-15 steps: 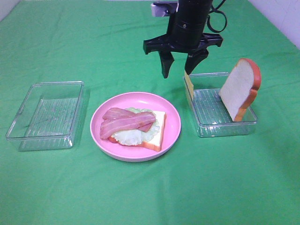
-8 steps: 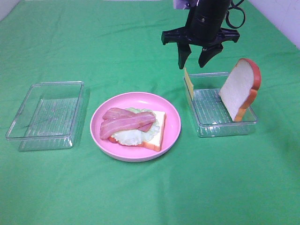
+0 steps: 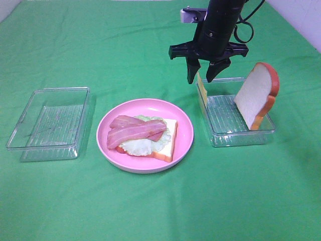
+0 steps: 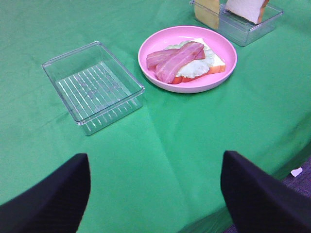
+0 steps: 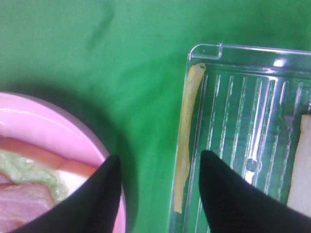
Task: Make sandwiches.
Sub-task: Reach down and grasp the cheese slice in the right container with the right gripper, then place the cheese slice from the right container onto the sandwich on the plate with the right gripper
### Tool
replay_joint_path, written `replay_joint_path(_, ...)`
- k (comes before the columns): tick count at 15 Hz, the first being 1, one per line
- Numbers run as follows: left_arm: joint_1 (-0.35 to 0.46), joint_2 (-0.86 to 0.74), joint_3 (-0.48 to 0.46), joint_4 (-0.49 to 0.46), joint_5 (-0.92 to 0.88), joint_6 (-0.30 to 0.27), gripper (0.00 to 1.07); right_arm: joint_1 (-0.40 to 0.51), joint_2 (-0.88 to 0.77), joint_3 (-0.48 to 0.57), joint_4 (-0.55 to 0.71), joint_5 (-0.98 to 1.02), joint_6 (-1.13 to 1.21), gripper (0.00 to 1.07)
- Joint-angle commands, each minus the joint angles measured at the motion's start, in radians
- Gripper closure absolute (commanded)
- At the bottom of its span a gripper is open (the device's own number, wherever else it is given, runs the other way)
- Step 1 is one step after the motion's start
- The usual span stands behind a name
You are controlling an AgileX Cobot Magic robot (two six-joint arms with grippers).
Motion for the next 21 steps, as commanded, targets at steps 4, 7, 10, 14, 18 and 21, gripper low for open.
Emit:
replay_joint_path(4, -0.005, -0.020, 0.002, -0.004, -0.011, -0.002, 0.35, -0.002, 0.036, -0.004, -0.020, -0.011, -0.010, 0.65)
replay_joint_path(7, -0.005, -0.020, 0.002, -0.004, -0.011, -0.002, 0.35, -0.002, 0.039, -0.004, -0.041, -0.009, -0.010, 0.77)
replay_joint_path(10, -0.005, -0.020, 0.002, -0.004, -0.011, -0.002, 0.35, -0.002, 0.055, -0.004, -0.057, 0.017, -0.010, 0.85)
replay_joint_path(14, -0.005, -0.020, 0.002, -0.004, -0.011, -0.002, 0.35, -0.002, 0.056, -0.005, -0.068, 0.019, -0.010, 1.07)
replay_joint_path(18, -0.005, -0.020, 0.002, -0.004, -0.011, -0.002, 0.35, -0.002, 0.046, -0.007, -0.068, 0.025, -0.016, 1.07)
replay_joint_path(21, -0.005, -0.020, 0.002, -0.004, -0.011, -0.002, 0.35, -0.002, 0.005, -0.013, -0.063, 0.040, -0.018, 1.07)
